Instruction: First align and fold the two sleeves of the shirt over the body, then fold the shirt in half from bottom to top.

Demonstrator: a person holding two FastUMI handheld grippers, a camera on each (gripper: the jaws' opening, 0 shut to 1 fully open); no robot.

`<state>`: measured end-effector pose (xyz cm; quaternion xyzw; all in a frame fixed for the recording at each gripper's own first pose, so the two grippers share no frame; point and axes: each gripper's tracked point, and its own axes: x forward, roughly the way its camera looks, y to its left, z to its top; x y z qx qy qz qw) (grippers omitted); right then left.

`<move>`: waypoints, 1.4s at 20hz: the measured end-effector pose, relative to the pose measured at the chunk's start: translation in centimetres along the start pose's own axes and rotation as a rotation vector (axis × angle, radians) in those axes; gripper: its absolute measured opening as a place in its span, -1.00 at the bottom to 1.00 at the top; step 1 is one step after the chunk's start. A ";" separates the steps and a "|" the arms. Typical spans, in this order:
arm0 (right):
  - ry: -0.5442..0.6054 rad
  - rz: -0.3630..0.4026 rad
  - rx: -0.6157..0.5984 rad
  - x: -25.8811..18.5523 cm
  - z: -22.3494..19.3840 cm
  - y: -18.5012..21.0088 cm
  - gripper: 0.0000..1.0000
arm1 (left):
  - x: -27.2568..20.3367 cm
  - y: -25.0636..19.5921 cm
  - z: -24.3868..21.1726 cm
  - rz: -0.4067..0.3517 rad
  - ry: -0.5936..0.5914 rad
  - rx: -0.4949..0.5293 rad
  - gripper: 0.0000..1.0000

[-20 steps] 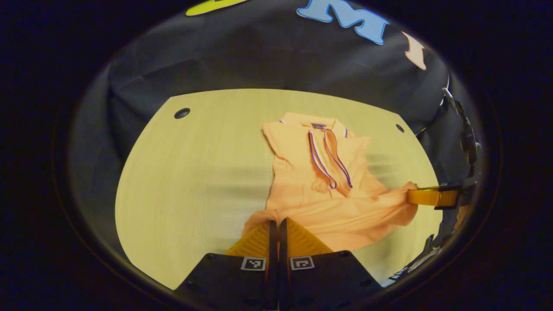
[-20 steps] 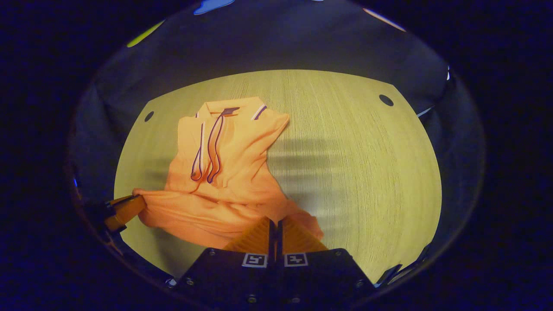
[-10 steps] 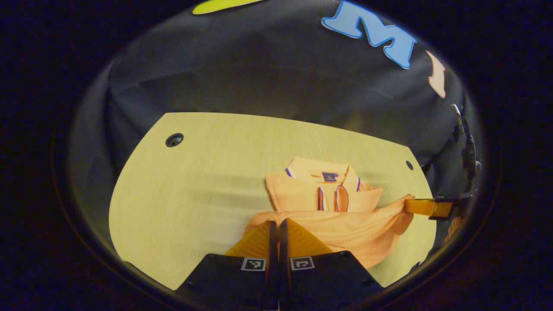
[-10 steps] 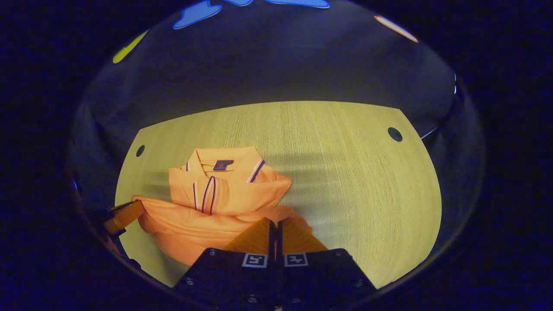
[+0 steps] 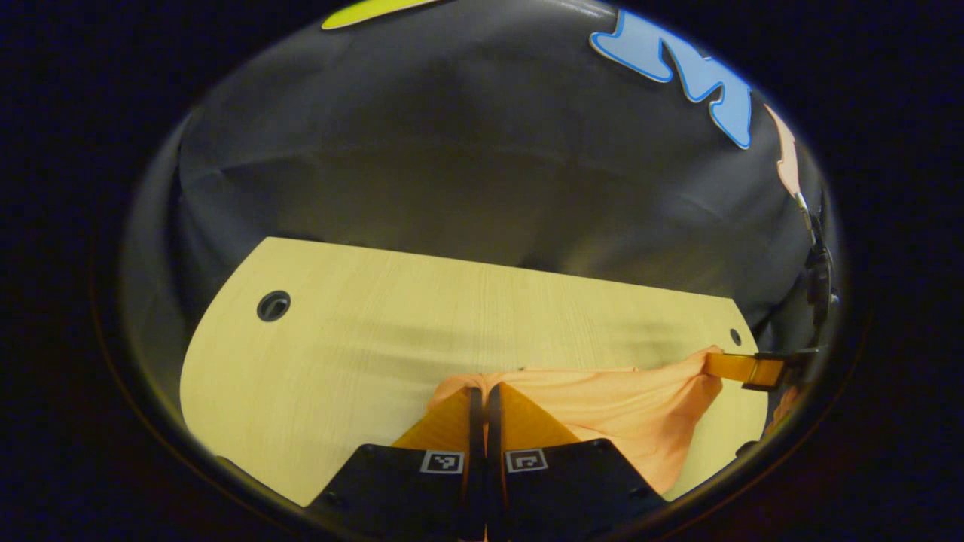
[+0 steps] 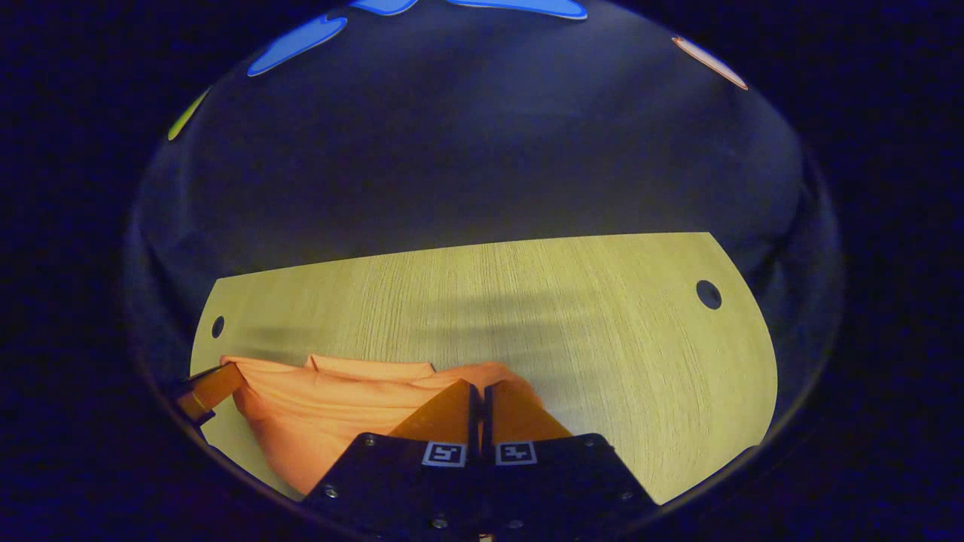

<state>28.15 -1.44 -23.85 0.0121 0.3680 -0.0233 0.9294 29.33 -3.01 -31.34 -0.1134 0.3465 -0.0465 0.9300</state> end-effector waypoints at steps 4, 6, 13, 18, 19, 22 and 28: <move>-0.004 -0.013 -0.005 3.3 0.8 -0.2 -1.00 | 3.5 0.2 0.7 0.009 -0.014 0.024 -0.89; 0.010 -0.018 -0.001 4.2 0.1 0.0 -1.00 | 5.0 0.4 0.0 0.019 0.001 0.044 -0.88; 0.044 -0.008 0.005 6.6 -1.0 0.3 -0.99 | 6.1 0.2 -2.2 0.049 0.064 0.033 -0.84; 0.063 0.042 0.024 6.2 -1.5 0.5 -0.66 | 6.0 -0.5 -2.5 0.051 0.072 0.048 -0.21; 0.058 0.040 0.018 6.0 -1.4 0.5 -0.34 | 5.8 -0.8 -2.5 0.042 0.071 0.045 -0.13; 0.006 0.030 0.001 4.3 -0.5 0.3 -0.26 | 4.5 0.0 -1.3 0.046 0.030 0.034 0.03; -0.062 0.036 -0.033 -1.1 0.8 0.6 -0.26 | -1.7 -0.8 0.8 0.038 -0.024 0.042 0.08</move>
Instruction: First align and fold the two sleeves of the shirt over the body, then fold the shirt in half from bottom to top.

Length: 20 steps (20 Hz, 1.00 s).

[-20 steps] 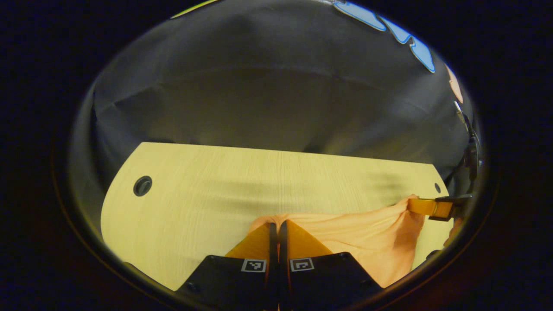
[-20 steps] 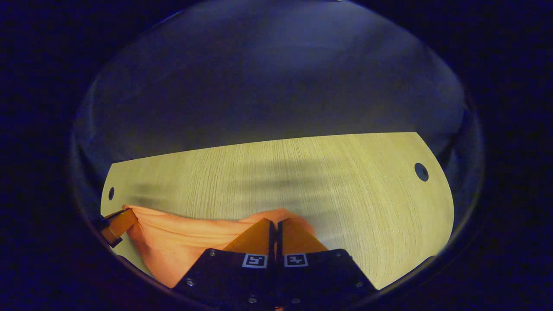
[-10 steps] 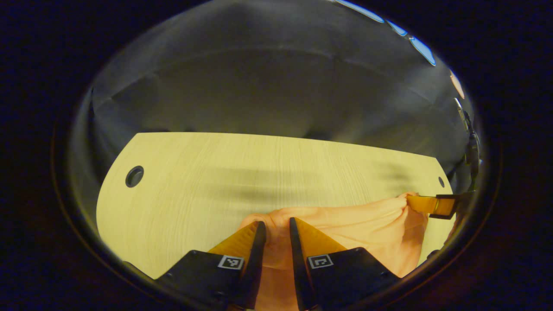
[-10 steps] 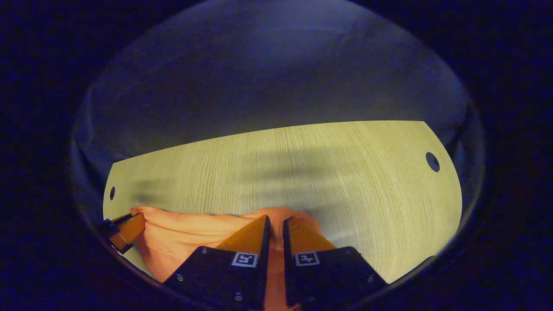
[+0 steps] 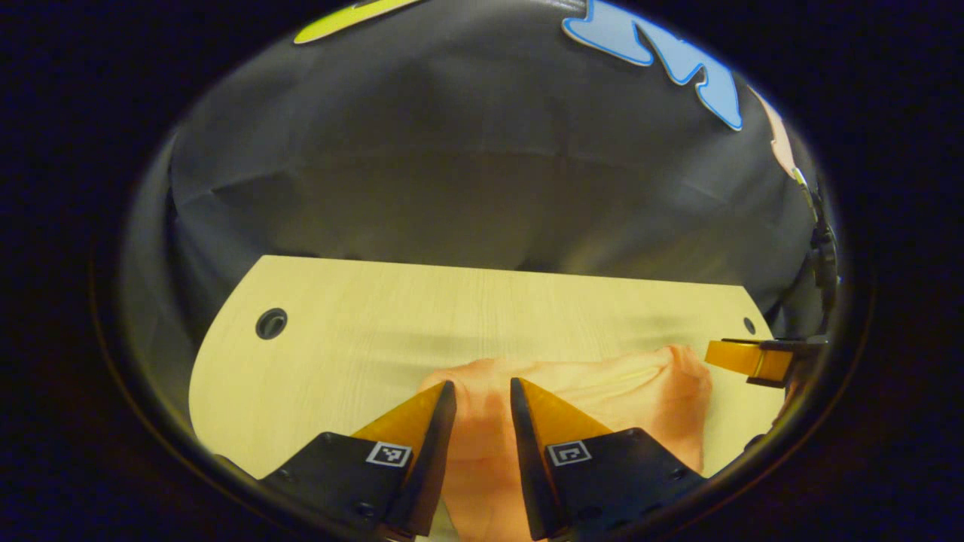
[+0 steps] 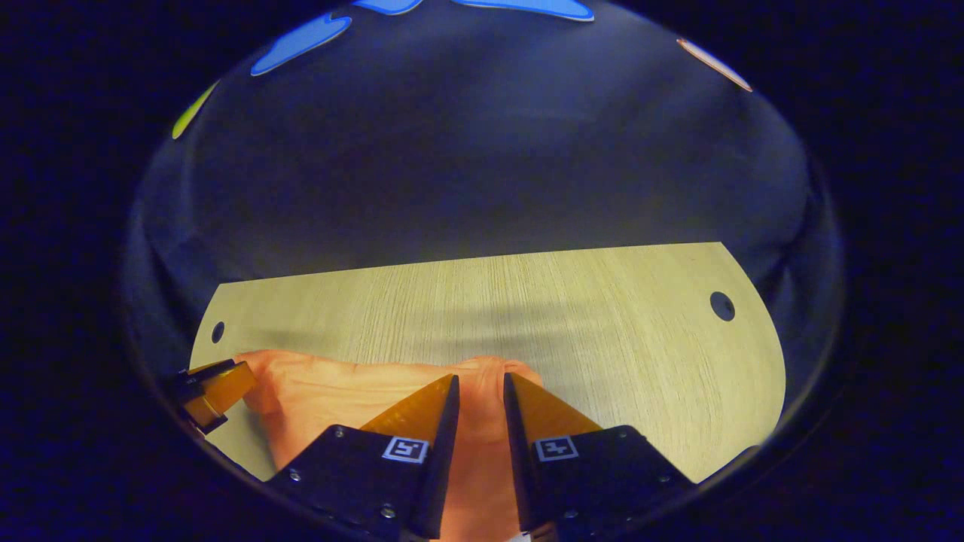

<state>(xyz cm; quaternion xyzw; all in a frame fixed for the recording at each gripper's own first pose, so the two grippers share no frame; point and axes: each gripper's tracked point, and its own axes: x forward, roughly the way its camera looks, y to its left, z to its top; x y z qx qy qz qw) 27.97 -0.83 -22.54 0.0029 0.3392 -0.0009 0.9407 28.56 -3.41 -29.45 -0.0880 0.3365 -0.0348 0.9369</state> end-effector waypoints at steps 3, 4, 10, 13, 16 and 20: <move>-0.032 0.011 -0.010 -3.4 1.0 0.6 -0.26 | -3.5 -0.2 1.1 0.000 -0.019 -0.005 0.02; -0.055 0.017 -0.011 -4.7 1.5 0.8 -0.26 | -5.0 -0.4 1.7 -0.002 -0.036 -0.012 0.08; -0.222 0.036 -0.035 -16.1 3.7 1.4 -0.26 | -18.0 -1.2 5.5 -0.005 -0.200 -0.025 -0.03; -0.305 0.050 -0.033 -21.9 3.6 1.7 -0.26 | -25.0 -1.2 6.3 0.002 -0.270 -0.023 0.02; -0.374 0.052 -0.029 -26.6 2.8 2.0 -0.26 | -31.3 -0.7 5.9 0.013 -0.321 -0.033 0.02; -0.435 0.071 0.003 -31.5 1.0 3.5 -0.26 | -36.9 0.2 4.1 0.029 -0.359 -0.032 0.07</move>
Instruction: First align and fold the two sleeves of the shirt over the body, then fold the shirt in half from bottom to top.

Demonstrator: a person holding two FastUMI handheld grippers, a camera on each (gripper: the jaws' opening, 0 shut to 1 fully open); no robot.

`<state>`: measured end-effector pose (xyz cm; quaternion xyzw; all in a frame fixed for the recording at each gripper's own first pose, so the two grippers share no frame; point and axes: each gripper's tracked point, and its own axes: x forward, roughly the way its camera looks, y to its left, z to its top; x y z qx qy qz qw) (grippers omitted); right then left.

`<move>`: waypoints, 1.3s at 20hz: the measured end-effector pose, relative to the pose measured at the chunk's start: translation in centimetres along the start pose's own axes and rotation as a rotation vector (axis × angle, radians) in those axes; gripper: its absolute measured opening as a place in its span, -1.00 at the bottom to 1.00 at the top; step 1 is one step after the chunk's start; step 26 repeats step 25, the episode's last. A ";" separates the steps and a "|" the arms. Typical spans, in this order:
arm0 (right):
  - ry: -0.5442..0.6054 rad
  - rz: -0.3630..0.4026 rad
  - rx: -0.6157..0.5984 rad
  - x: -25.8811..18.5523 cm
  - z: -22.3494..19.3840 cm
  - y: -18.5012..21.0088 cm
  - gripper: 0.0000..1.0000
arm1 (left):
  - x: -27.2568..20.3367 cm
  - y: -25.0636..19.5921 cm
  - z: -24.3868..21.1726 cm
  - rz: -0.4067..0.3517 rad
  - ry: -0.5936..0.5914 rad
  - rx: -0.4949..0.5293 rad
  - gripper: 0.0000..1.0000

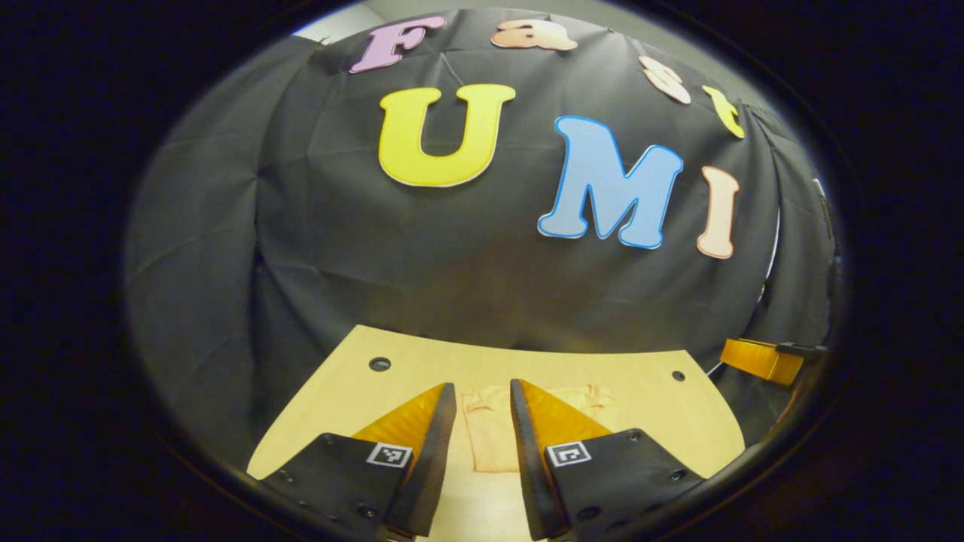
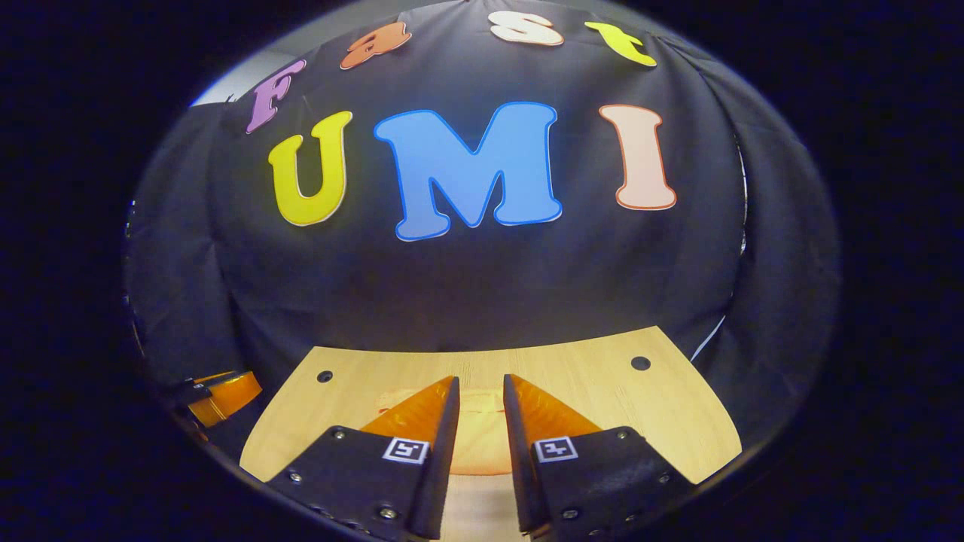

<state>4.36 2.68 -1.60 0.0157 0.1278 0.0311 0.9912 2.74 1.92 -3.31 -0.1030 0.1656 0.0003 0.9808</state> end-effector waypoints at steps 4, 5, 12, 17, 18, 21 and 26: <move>-0.047 -0.015 -0.032 -2.7 -0.4 0.3 -0.26 | -2.7 0.9 -1.1 0.004 -0.012 0.007 -0.05; -0.057 -0.019 -0.033 -3.1 -0.5 0.4 -0.26 | -3.1 1.0 -1.4 0.009 -0.014 0.008 0.07; -0.092 -0.093 -0.005 -5.6 -1.0 -0.4 -0.26 | -4.0 0.5 -2.1 -0.041 -0.011 0.050 0.01; -0.125 -0.161 -0.001 -7.6 -1.0 -1.4 -0.26 | -3.9 -1.2 -2.4 -0.125 0.003 0.106 0.07; -0.132 -0.168 0.003 -8.0 -0.9 -1.7 -0.26 | -4.0 -1.8 -2.3 -0.135 -0.002 0.122 0.07; -0.153 -0.172 -0.011 -9.1 -0.7 -3.2 -0.26 | -4.4 -4.8 -2.2 -0.156 -0.022 0.149 0.02; -0.199 -0.153 -0.046 -10.5 0.1 -7.2 -0.26 | -5.2 -11.5 -3.3 -0.159 -0.050 0.171 0.02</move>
